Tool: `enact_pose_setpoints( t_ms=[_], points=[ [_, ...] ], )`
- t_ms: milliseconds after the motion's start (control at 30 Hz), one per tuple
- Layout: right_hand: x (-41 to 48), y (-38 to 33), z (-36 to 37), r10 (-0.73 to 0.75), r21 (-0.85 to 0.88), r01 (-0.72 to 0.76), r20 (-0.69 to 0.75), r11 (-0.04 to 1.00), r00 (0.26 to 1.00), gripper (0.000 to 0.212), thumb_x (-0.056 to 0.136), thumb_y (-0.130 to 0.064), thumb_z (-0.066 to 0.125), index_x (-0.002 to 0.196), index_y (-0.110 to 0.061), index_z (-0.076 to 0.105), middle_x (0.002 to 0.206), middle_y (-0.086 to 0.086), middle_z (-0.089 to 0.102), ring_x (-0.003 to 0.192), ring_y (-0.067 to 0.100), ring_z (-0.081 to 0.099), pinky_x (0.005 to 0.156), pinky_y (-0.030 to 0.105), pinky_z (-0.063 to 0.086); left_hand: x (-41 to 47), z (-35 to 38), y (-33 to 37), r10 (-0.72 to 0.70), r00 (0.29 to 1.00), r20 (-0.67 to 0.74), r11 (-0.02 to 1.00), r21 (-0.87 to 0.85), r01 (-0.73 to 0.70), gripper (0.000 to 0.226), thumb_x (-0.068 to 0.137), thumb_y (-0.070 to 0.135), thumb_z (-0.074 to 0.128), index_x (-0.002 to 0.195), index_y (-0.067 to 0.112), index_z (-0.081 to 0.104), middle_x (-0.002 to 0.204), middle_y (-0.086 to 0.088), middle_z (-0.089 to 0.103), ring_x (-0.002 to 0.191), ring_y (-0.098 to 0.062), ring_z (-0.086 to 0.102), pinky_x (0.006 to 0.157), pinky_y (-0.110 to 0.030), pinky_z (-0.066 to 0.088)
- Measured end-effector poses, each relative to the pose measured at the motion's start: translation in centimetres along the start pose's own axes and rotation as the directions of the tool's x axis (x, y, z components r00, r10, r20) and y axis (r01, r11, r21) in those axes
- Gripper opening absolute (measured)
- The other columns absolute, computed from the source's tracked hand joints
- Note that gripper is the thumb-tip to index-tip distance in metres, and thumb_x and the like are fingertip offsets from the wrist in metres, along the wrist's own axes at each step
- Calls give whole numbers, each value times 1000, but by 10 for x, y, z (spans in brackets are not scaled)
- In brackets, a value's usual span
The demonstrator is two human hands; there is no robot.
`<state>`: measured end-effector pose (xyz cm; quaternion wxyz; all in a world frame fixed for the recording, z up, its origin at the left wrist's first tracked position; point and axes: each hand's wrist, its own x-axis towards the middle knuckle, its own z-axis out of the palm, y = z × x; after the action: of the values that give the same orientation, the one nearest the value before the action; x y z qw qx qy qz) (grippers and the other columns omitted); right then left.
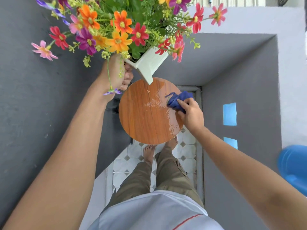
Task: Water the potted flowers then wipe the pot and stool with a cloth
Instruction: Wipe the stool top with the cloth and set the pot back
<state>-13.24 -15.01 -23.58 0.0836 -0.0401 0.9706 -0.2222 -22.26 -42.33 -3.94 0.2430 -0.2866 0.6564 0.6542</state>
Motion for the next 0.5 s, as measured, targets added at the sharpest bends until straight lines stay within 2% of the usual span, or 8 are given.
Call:
enact_pose_setpoints(
  t_ms=[33,100,167,233,333,400,433,500],
  points=[
    [5,0,-1,53,0,-53,-28,999,998,49,82,-16,73,131,-16,67,110,7,59,99,28,58,74,40,55,-1,0,0,8,1000,-23,1000,20,-8,39,101,29,24,64,22,35,35,12,35,29,-4,23,31,-11,17],
    [-4,-5,4,15,-15,-16,-32,1000,999,50,80,-14,75,129,-13,67,108,8,60,96,29,58,72,39,55,-6,1,0,17,1000,-20,999,51,-16,40,101,31,25,64,22,35,36,12,35,30,-4,23,32,-12,16],
    [-33,-15,15,-123,-9,123,23,992,992,54,73,-10,81,127,-12,69,105,9,61,90,31,59,67,42,55,-8,3,3,-14,1000,0,1000,17,14,41,102,31,23,63,22,35,34,11,35,28,-4,23,31,-11,16],
    [-68,-26,28,-284,45,281,104,959,953,50,76,-14,77,125,-12,70,102,8,62,85,31,60,65,41,54,-8,3,5,-48,999,6,999,-4,48,43,102,34,21,63,21,34,34,10,35,27,-4,22,31,-10,16],
    [-110,-43,41,-558,119,549,289,827,778,41,88,-32,56,123,-17,71,101,5,63,83,28,62,66,39,55,-8,2,2,-5,1000,-13,999,36,6,42,101,37,22,65,22,35,36,11,35,30,-5,22,32,-12,16],
    [-110,-43,41,-648,160,639,357,752,673,42,89,-32,54,124,-18,70,103,5,63,87,28,62,69,40,55,-7,2,1,-12,1000,-10,999,36,13,42,101,35,21,65,21,35,36,11,35,30,-4,22,31,-12,16],
    [-99,-40,39,-657,168,646,352,745,666,40,89,-30,57,125,-18,70,103,6,63,89,29,62,70,41,55,-6,1,1,-26,1000,-11,999,26,26,42,101,34,21,64,21,35,35,11,35,29,-4,22,31,-12,16],
    [-62,-30,30,-576,141,562,296,815,762,41,85,-22,68,126,-16,70,103,8,62,93,31,62,73,42,55,-6,1,2,-39,999,-15,999,9,40,41,101,31,21,63,21,34,34,11,35,28,-4,22,30,-11,16]
  ],
)
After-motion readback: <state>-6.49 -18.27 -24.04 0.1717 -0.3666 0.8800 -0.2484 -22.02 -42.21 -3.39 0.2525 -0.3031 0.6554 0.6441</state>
